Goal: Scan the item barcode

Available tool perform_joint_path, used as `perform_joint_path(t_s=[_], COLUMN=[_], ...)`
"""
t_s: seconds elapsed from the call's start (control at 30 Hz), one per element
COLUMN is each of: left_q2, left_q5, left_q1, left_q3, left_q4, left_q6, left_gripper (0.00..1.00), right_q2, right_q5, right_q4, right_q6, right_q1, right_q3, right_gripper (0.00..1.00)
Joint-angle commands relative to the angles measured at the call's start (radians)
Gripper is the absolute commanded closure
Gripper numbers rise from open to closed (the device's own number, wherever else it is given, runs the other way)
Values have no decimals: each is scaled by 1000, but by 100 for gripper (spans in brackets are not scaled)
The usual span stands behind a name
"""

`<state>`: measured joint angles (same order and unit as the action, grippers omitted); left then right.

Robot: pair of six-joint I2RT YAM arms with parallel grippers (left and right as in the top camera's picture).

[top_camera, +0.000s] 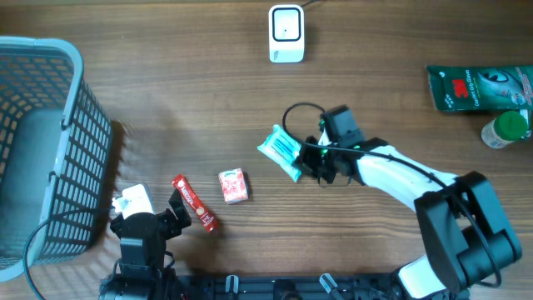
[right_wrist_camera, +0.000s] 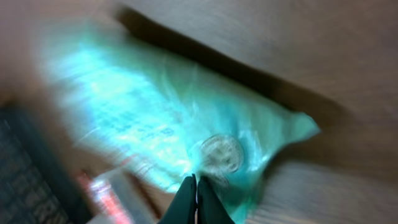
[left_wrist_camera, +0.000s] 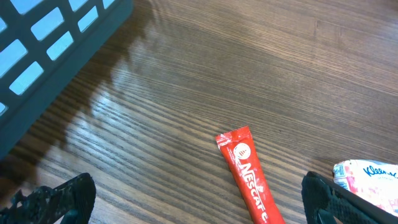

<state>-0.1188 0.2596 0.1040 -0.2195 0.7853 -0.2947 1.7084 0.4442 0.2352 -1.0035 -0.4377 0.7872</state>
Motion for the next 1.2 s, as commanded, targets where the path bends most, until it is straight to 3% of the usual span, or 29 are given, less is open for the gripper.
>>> perform_joint_path(t_s=[0.0,0.07,0.23,0.27,0.37,0.47,0.53,0.67,0.8,0.83,0.87,0.9,0.93,1.0,1.07,1.17], left_q2=[5,5,5,5,5,5,5,5,5,5,5,5,5,5,5,5], left_q5=[-9,-9,-9,-9,-9,-9,-9,-9,-9,-9,-9,-9,-9,-9,-9,-9], left_q1=[5,5,5,5,5,5,5,5,5,5,5,5,5,5,5,5], left_q3=[0,0,0,0,0,0,0,0,0,0,0,0,0,0,0,0], left_q4=[-2,-2,-2,-2,-2,-2,-2,-2,-2,-2,-2,-2,-2,-2,-2,-2], left_q6=[-2,-2,-2,-2,-2,-2,-2,-2,-2,-2,-2,-2,-2,-2,-2,-2], left_gripper=[0,0,0,0,0,0,0,0,0,0,0,0,0,0,0,0], right_q2=[49,37,-154,-183,-186,-115,-60,100,183,198,211,223,225,223,220,198], right_q5=[-183,-177,-130,-145,-392,-756,-872,-877,-892,-892,-883,-802,-734,-684,-522,66], right_q4=[92,74,177,196,216,233,194,110,76,76,80,102,122,219,407,654], right_q6=[-230,-195,157,257,480,686,828,1053,1072,1070,1070,1067,1057,993,932,941], right_q1=[-12,-6,-13,-33,-173,-349,-402,-410,-433,-430,-423,-403,-385,-340,-308,-230], right_q3=[-2,3,169,190,199,199,198,198,198,198,198,198,199,262,420,723], right_gripper=[96,95,96,88,23,1,0,0,2,12,30,58,64,96,96,96])
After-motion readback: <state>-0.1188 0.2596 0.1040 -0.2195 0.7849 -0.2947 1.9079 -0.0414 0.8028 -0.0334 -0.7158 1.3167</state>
